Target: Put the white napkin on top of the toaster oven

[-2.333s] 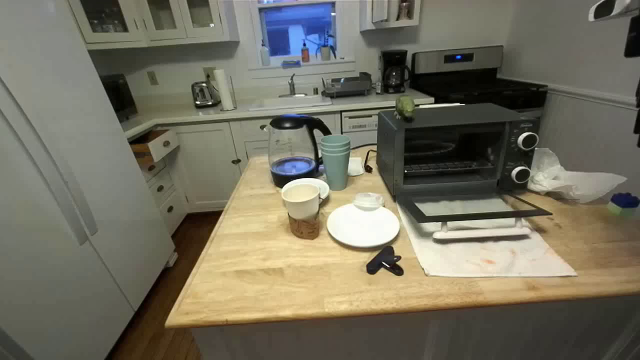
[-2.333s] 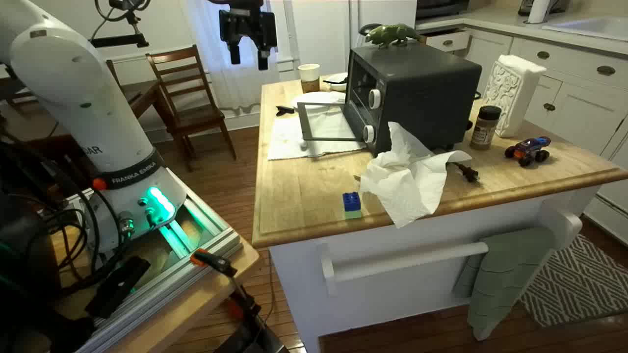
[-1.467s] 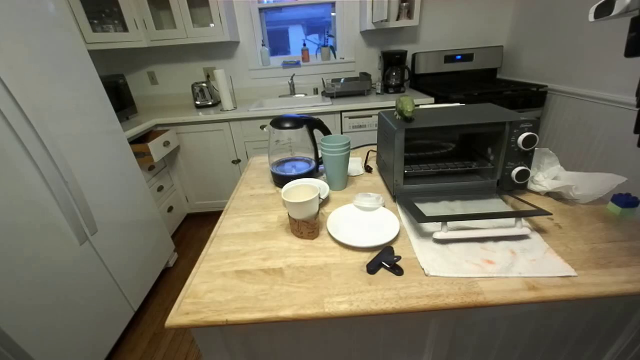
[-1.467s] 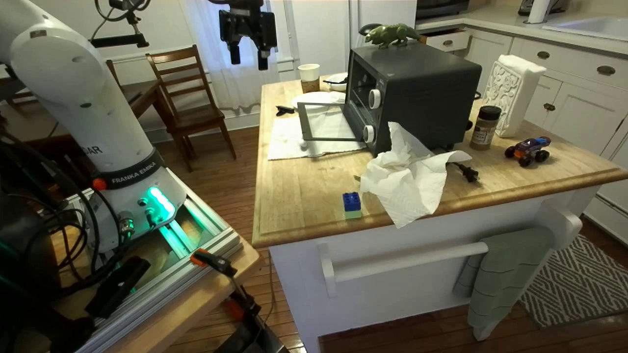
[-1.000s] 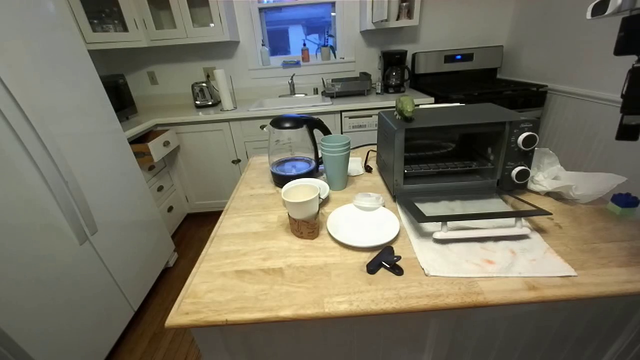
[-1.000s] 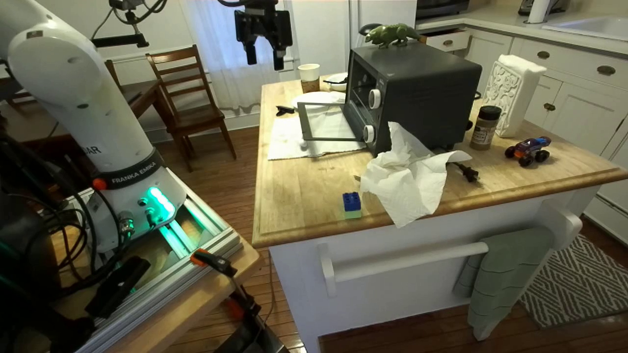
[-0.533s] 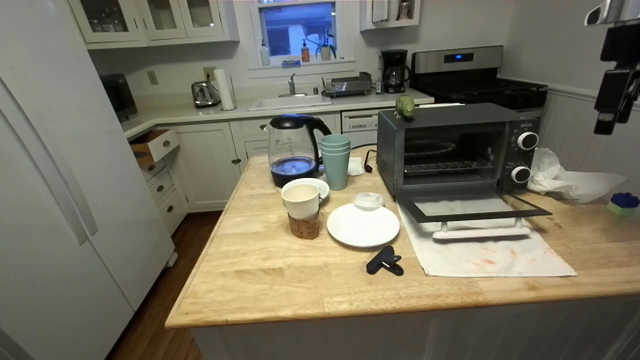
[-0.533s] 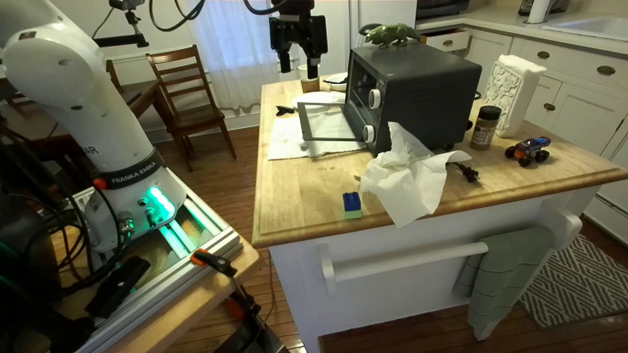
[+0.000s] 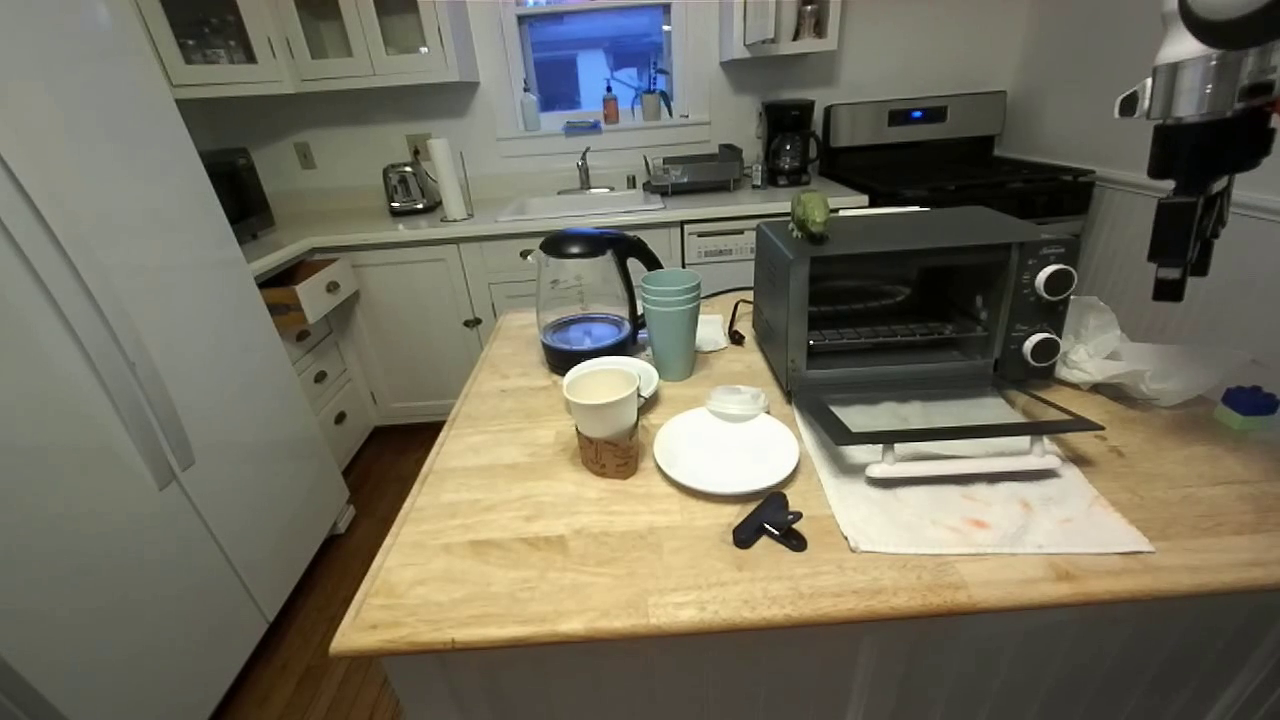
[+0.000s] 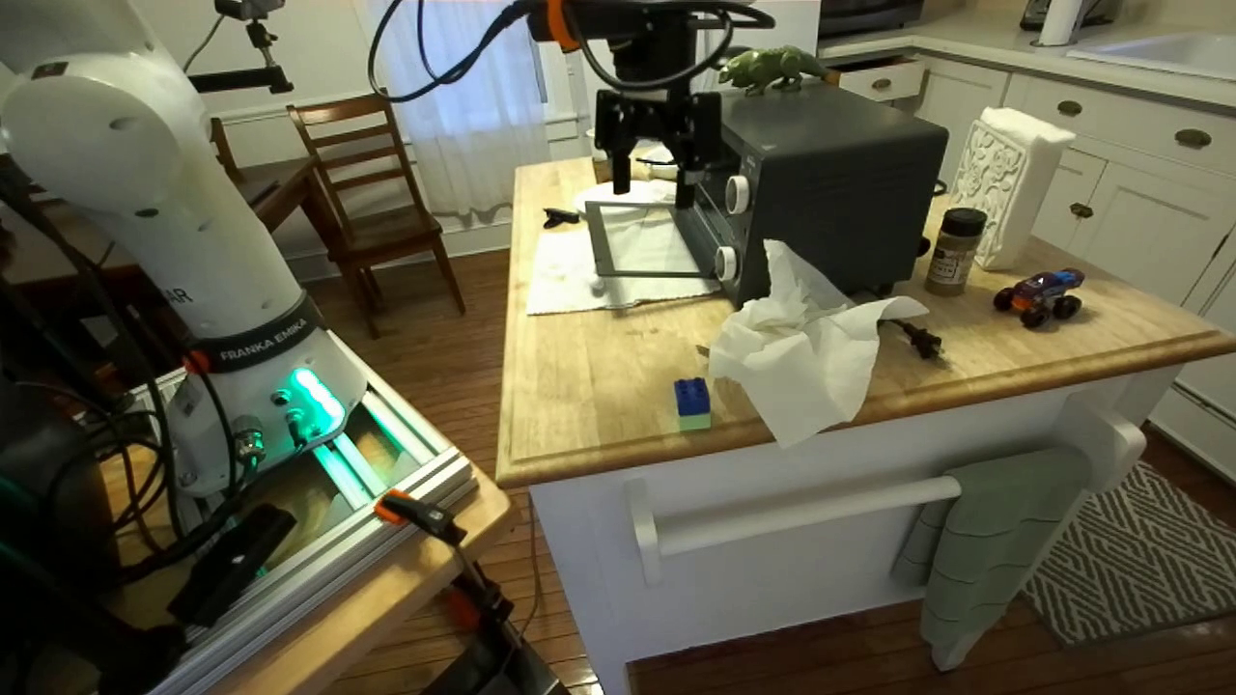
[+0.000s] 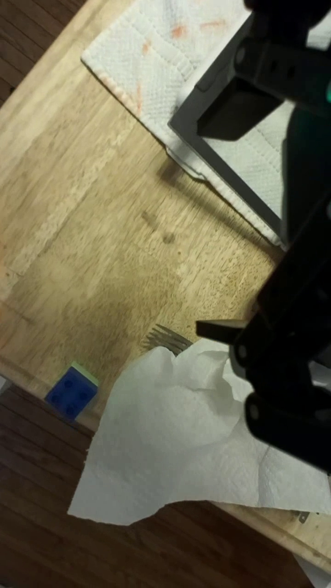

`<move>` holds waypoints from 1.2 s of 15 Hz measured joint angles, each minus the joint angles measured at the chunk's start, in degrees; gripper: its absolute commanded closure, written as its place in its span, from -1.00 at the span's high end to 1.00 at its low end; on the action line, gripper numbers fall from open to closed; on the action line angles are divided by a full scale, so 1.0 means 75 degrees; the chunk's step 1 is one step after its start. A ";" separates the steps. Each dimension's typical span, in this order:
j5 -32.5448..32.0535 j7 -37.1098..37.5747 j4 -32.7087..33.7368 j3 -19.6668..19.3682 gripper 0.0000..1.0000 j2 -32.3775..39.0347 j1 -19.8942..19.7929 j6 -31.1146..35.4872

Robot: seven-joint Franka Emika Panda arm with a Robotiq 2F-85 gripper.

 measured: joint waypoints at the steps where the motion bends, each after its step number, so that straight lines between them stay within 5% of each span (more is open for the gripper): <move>1: 0.0008 -0.0272 0.0133 -0.0042 1.00 0.0228 -0.0053 0.0084; 6: 0.0425 -0.1600 0.0654 -0.0171 1.00 0.1015 -0.0470 0.0401; 12: 0.0522 -0.1796 0.0779 -0.0163 1.00 0.1160 -0.0567 0.0463; 18: 0.0713 -0.2386 0.0773 -0.0125 1.00 0.1675 -0.0732 0.2070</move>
